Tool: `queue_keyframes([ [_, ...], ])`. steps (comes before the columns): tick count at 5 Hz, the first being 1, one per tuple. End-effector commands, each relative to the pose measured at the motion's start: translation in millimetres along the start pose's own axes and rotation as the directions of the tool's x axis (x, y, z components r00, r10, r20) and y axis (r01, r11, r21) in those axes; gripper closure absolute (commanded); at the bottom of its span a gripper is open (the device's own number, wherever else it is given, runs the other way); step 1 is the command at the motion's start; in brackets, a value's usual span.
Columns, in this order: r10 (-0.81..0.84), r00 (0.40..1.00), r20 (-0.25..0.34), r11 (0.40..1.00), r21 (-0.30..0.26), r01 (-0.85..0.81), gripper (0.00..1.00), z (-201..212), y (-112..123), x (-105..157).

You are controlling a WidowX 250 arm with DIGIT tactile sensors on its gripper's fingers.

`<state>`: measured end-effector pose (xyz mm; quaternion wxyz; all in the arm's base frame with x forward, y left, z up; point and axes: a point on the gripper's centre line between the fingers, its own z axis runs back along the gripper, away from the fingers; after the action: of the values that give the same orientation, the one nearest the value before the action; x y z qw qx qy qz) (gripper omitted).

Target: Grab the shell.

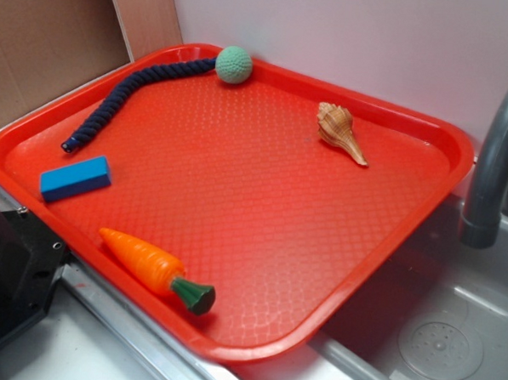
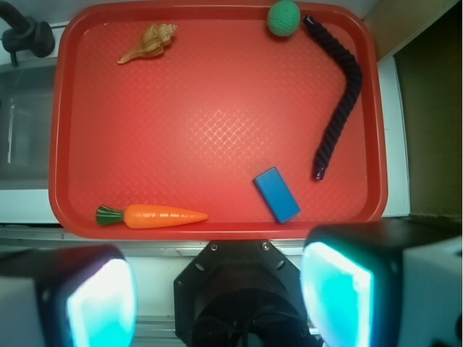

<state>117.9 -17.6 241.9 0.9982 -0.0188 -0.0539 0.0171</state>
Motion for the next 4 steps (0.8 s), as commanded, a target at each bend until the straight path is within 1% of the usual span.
queue_keyframes([
  [1,0.000,1.000,0.000,1.000,0.000,0.000,0.00,0,0,0],
  [2,0.053,0.999,-0.006,0.999,-0.009,-0.053,0.00,-5,-1,12],
  [3,0.106,0.994,-0.021,0.994,0.003,-0.106,0.00,-14,2,29],
  [4,0.180,0.984,-0.008,0.983,-0.026,-0.180,0.00,-28,4,50],
])
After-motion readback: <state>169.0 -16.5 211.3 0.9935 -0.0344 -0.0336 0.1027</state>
